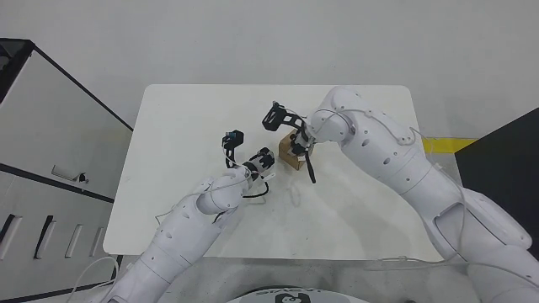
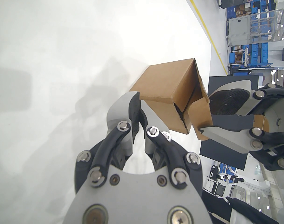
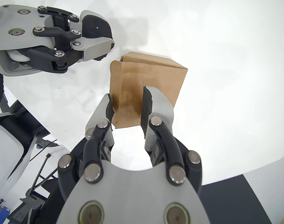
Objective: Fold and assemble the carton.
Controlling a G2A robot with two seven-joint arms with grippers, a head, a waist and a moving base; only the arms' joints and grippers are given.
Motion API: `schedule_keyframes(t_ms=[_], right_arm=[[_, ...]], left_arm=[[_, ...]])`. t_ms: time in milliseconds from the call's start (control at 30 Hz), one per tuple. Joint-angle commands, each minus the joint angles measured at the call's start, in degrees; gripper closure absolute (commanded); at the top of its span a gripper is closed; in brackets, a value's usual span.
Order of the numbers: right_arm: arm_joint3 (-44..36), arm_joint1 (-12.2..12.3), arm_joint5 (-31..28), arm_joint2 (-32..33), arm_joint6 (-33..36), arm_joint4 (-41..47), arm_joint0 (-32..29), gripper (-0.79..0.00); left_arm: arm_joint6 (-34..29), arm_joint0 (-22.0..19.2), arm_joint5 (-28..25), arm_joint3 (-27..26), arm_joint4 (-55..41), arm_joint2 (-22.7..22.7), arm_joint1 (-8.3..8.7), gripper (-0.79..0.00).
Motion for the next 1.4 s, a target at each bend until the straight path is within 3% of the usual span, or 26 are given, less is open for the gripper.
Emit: schedule_keyframes(t_ms=[0,400,567,733,1133,1267,1367], right_arm=[[0.2,-0.1,-0.1,-0.1,0.0,0.1,0.0,-0.292],[1.4,-0.7,-0.1,-0.6,0.1,-0.2,0.2,-0.366],[1.1,-0.8,0.0,-0.5,-0.5,-0.9,0.2,-0.323],[0.3,-0.7,0.1,-0.3,-0.3,-1.6,0.0,-0.336],[-1.4,-0.6,-0.4,-0.1,0.0,-3.3,-0.9,-0.428],[-1.7,-0.6,-0.4,-0.3,0.0,-4.2,-1.3,-0.428],[-1.6,-0.7,-0.1,-0.4,-0.2,-4.8,-1.5,-0.376]], left_arm=[[0.0,0.0,0.0,0.0,0.0,0.0,0.00,0.000],[0.0,0.0,0.0,0.0,0.0,0.0,0.00,0.000],[0.0,0.0,0.0,0.0,0.0,0.0,0.00,0.000],[0.0,0.0,0.0,0.0,0.0,0.0,0.00,0.000],[0.0,0.0,0.0,0.0,0.0,0.0,0.00,0.000],[0.0,0.0,0.0,0.0,0.0,0.0,0.00,0.000],[0.0,0.0,0.0,0.0,0.0,0.0,0.00,0.000]])
